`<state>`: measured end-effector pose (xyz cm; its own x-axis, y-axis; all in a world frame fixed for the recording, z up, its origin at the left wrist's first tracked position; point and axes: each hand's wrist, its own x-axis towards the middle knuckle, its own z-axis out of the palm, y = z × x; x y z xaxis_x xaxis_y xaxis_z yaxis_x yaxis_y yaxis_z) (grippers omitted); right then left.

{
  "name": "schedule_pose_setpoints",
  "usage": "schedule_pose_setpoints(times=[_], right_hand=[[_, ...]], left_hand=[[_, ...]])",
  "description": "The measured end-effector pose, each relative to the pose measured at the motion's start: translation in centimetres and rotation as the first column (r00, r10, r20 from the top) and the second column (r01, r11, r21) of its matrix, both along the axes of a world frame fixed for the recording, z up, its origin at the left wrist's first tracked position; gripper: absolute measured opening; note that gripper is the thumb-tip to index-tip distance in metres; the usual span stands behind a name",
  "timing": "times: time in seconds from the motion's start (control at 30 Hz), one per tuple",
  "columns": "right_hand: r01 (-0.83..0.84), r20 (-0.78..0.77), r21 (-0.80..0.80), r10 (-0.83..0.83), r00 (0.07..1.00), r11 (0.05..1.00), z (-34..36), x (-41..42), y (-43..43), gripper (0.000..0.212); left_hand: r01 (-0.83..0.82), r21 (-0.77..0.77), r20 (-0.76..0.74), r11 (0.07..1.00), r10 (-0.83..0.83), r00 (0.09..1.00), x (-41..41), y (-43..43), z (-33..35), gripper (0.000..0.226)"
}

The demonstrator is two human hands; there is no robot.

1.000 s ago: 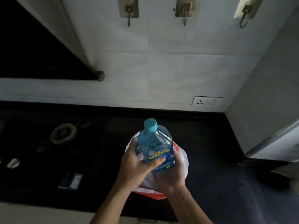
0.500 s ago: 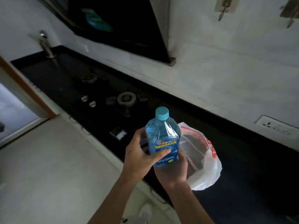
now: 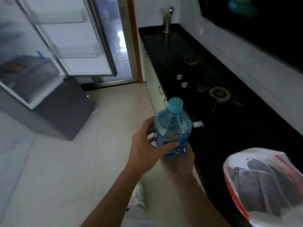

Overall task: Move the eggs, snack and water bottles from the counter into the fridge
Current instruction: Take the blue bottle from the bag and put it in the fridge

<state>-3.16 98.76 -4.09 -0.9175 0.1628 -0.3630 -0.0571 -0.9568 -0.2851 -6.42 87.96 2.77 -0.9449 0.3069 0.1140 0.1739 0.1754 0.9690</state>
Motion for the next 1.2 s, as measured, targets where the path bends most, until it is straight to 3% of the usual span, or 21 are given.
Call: schedule_pose_setpoints(times=[0.23, 0.47, 0.83, 1.2], right_hand=[[-0.228, 0.037, -0.036, 0.229, 0.973, 0.973, -0.4, -5.6, -7.2, 0.043], [-0.365, 0.025, -0.02, 0.366, 0.93, 0.931, -0.9, -14.1, -15.2, 0.044], [-0.443, -0.005, -0.024, 0.443, 0.897, 0.896, -0.4, -27.0, -26.4, 0.047], [-0.526, 0.034, 0.014, 0.525, 0.85, 0.85, -1.8, -36.1, -30.7, 0.047]], left_hand=[[-0.23, 0.016, 0.025, 0.973, 0.23, 0.973, -3.5, -8.3, -0.5, 0.074], [-0.328, 0.005, 0.023, 0.945, 0.328, 0.944, -10.4, -16.5, -0.6, 0.075], [-0.395, -0.006, -0.005, 0.918, 0.395, 0.918, -22.3, -27.6, -0.3, 0.077], [-0.476, -0.035, 0.03, 0.879, 0.477, 0.878, -30.7, -31.8, -1.6, 0.078]])
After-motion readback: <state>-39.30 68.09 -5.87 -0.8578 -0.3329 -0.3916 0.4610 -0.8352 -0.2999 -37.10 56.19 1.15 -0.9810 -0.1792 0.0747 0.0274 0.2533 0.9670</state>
